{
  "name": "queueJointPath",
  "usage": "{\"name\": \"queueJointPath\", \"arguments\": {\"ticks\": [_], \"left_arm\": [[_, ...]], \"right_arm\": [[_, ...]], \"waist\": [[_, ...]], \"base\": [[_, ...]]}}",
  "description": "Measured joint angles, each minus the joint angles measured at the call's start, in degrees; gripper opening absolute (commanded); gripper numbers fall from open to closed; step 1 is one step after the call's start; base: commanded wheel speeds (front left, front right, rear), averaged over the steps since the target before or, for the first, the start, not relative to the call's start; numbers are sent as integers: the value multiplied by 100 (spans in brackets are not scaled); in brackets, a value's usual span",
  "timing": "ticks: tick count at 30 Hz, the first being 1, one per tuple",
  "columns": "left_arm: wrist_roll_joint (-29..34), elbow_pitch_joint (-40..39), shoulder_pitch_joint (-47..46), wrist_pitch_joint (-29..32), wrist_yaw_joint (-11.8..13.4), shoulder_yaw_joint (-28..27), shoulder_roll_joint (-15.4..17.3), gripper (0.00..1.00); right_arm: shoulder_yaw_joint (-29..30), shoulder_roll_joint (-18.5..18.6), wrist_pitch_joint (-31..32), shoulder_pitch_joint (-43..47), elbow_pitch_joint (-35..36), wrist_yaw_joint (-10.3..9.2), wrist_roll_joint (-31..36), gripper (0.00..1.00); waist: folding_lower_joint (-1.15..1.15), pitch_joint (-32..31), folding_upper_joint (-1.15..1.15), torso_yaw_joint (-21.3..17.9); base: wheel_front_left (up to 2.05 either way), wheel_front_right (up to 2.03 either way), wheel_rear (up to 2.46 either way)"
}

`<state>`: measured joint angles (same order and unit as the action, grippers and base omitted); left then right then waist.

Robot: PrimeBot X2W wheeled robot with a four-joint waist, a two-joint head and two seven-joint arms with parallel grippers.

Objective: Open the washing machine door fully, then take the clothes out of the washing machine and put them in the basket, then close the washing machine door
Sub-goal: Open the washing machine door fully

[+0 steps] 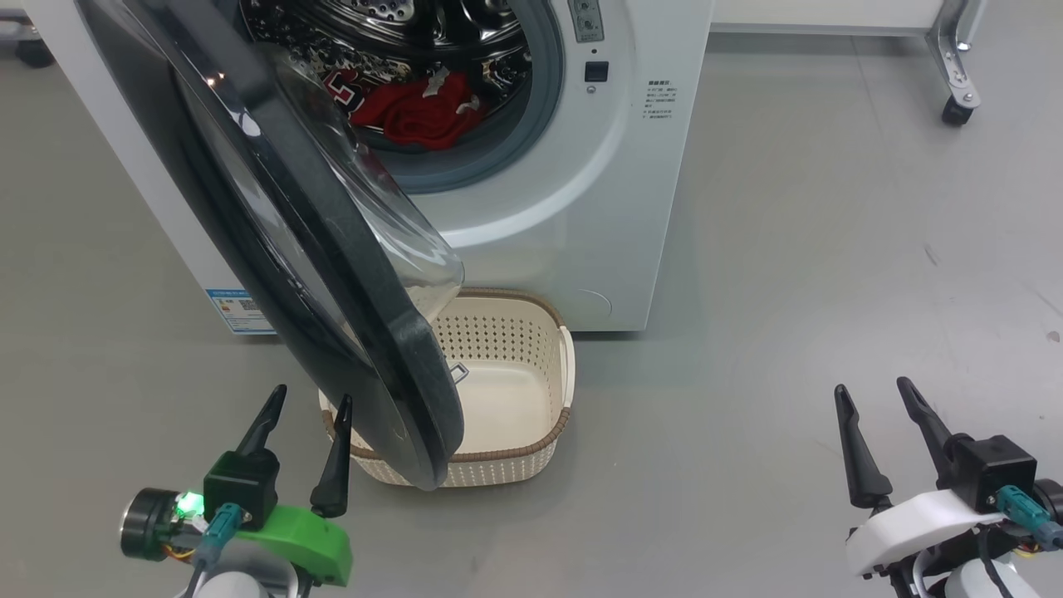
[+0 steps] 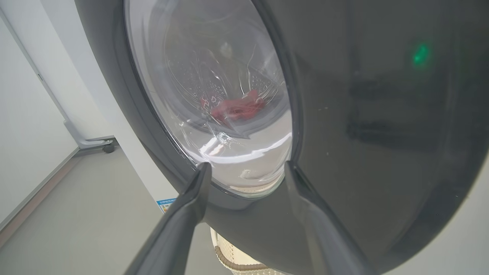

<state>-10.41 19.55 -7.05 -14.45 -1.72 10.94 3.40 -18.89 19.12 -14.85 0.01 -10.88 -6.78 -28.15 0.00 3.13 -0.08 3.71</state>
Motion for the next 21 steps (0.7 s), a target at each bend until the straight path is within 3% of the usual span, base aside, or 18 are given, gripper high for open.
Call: {"name": "queueJointPath", "arguments": {"ticks": [21], "left_arm": [[0,88,45,0,-1,-43,-1,100]], "right_arm": [[390,-524,0,646,160,-43,521,100]], "waist": [[0,-139,0,-25]], "base": [[0,0,0]]}}
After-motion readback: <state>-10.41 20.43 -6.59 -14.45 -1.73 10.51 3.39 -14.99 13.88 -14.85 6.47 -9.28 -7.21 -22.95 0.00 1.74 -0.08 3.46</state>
